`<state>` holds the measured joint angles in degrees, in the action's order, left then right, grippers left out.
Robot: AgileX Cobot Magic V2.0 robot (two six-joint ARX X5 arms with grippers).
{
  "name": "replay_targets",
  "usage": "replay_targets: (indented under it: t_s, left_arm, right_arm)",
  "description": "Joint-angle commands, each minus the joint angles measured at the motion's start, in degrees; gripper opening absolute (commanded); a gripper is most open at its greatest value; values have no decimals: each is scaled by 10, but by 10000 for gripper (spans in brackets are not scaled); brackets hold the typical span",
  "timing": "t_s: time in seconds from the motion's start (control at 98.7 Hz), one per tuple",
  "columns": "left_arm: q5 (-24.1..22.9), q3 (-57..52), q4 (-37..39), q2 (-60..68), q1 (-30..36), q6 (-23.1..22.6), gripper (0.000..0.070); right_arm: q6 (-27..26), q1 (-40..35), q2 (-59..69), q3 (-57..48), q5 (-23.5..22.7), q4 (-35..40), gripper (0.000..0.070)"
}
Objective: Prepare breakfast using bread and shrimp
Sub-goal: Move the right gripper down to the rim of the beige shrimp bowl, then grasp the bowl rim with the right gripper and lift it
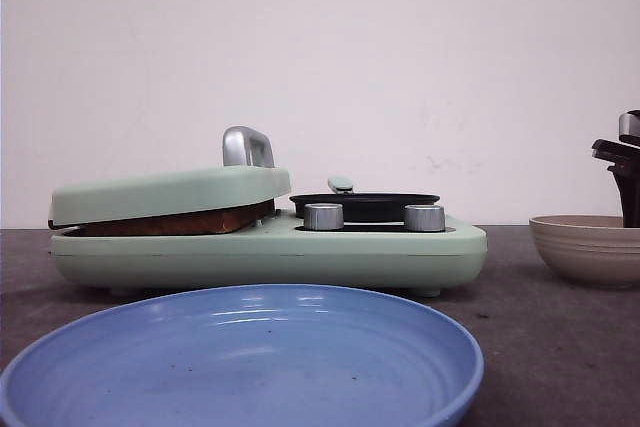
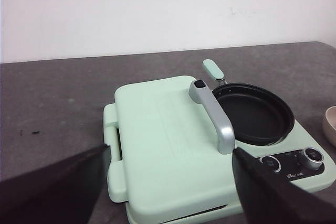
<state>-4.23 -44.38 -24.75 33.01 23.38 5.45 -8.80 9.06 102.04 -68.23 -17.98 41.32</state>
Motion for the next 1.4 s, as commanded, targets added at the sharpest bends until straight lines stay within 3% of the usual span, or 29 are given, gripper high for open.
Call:
replay_targets:
  t_s: [0.0, 0.476, 0.871, 1.033, 1.145, 1.276, 1.388]
  left_arm:
    - [1, -4, 5, 3, 3, 0, 429]
    - [1, -4, 5, 3, 3, 0, 429]
    - [1, -4, 5, 3, 3, 0, 429]
    - [2, -4, 5, 3, 3, 0, 429]
    - [2, -4, 5, 3, 3, 0, 429]
    - [2, -4, 5, 3, 3, 0, 429]
    - [2, -4, 5, 3, 3, 0, 429]
  right_arm:
    - [7, 2, 10, -11, -3, 1, 379]
    - [-2, 1, 10, -11, -80, 42, 379]
    - [-2, -19, 10, -11, -82, 43, 375]
    - [-3, -29, 10, -11, -81, 38, 263]
    - [-3, -32, 10, -11, -81, 37, 225]
    - [-2, -33, 10, -11, -81, 35, 118]
    - [-2, -33, 10, -11, -81, 35, 75]
